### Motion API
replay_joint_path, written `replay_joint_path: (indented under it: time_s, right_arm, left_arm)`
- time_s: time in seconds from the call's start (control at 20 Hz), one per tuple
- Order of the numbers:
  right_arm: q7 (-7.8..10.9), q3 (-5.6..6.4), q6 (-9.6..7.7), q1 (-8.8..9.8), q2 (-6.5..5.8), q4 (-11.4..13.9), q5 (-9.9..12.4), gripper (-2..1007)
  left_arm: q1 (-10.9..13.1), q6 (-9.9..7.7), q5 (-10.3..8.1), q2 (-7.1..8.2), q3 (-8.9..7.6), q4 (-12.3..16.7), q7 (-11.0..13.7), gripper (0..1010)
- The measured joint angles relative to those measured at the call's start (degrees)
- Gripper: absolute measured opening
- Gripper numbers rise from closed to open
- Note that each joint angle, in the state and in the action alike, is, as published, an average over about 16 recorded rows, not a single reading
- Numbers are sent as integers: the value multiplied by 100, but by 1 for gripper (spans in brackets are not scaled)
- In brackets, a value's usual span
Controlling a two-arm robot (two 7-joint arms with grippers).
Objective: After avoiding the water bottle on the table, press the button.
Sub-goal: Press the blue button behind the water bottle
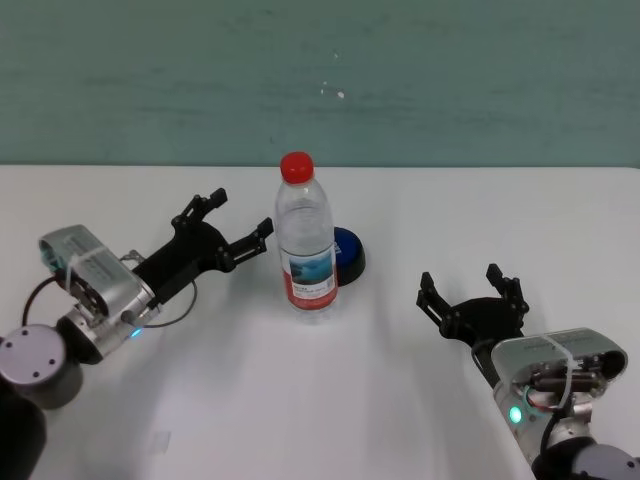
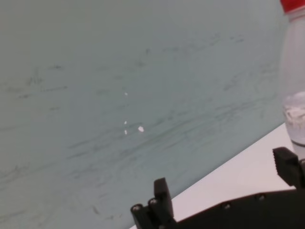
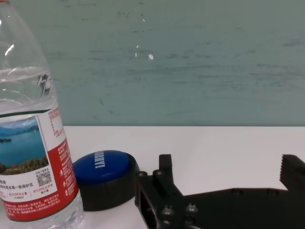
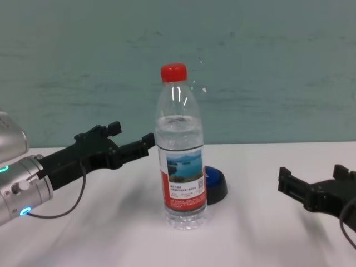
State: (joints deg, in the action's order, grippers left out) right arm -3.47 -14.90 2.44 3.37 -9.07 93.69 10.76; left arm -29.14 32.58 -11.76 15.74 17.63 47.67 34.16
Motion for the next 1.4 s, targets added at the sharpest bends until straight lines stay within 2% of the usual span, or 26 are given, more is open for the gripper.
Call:
replay_joint_path:
  time_s: [0.8, 1.1, 1.4]
  right_arm:
    - [0, 0, 0, 0, 0, 0, 0, 1004]
    - [0, 0, 0, 0, 0, 0, 0, 1004]
    - [0, 0, 0, 0, 0, 0, 0, 1004]
  left_arm:
    - [-179, 213, -244, -130, -79, -607, 314, 1000]
    - [-271, 267, -193, -163, -77, -850, 324, 1000]
    - [-395, 298, -67, -205, -45, -1077, 293, 1000]
